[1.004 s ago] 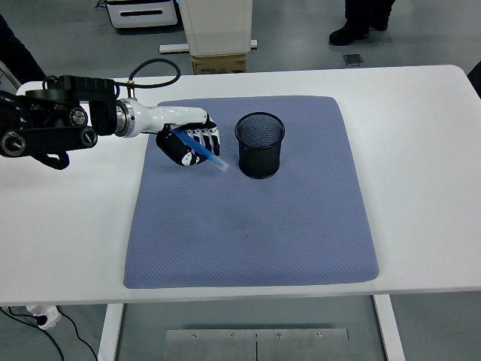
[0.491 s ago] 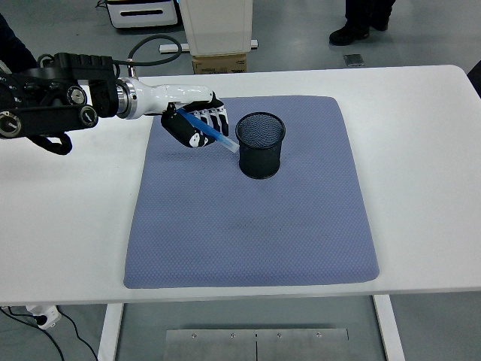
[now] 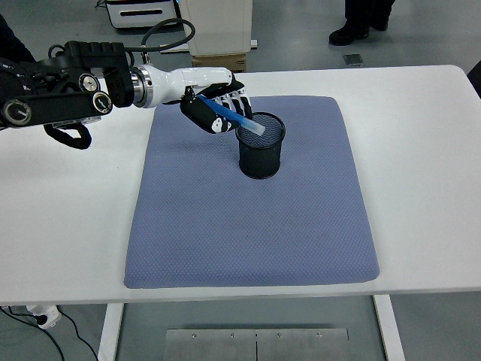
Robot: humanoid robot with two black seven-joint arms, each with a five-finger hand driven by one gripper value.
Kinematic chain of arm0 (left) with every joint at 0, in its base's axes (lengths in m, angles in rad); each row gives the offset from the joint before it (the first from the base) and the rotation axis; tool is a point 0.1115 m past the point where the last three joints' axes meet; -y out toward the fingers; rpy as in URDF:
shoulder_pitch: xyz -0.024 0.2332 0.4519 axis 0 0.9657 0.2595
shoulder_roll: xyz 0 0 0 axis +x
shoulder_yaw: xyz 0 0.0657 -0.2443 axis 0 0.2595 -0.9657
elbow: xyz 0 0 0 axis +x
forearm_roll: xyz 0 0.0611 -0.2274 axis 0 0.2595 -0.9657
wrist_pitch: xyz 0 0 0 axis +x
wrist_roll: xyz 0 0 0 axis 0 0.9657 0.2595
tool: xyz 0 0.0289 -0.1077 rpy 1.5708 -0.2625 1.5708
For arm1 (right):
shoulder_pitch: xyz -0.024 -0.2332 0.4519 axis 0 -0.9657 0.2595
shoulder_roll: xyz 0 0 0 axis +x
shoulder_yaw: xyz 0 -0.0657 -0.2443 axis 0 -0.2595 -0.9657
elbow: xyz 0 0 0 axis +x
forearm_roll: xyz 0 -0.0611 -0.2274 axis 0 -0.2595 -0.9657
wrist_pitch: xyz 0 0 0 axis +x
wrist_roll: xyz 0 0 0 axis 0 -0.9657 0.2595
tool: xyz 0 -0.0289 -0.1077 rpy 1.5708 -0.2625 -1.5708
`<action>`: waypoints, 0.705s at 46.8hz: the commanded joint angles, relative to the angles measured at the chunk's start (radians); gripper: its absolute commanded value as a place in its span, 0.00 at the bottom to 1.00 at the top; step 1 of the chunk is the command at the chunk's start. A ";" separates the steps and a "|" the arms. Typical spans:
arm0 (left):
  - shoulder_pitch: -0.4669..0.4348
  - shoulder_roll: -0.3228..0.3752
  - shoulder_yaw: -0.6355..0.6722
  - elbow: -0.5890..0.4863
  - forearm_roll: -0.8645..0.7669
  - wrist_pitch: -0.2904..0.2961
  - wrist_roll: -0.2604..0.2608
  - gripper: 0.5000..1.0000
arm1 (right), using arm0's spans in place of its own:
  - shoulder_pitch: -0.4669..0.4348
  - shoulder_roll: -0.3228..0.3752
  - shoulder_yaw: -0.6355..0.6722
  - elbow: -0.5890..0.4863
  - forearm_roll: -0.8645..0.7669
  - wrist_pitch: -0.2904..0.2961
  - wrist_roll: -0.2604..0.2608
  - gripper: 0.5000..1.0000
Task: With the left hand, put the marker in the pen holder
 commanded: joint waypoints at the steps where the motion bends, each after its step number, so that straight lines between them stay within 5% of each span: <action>1: 0.025 -0.009 -0.035 0.018 -0.003 -0.002 0.000 0.00 | 0.000 0.000 0.000 0.000 0.000 0.000 0.000 1.00; 33: 0.226 -0.121 -0.262 0.141 -0.007 0.006 0.010 0.00 | 0.000 0.000 0.000 0.000 0.000 0.000 0.000 1.00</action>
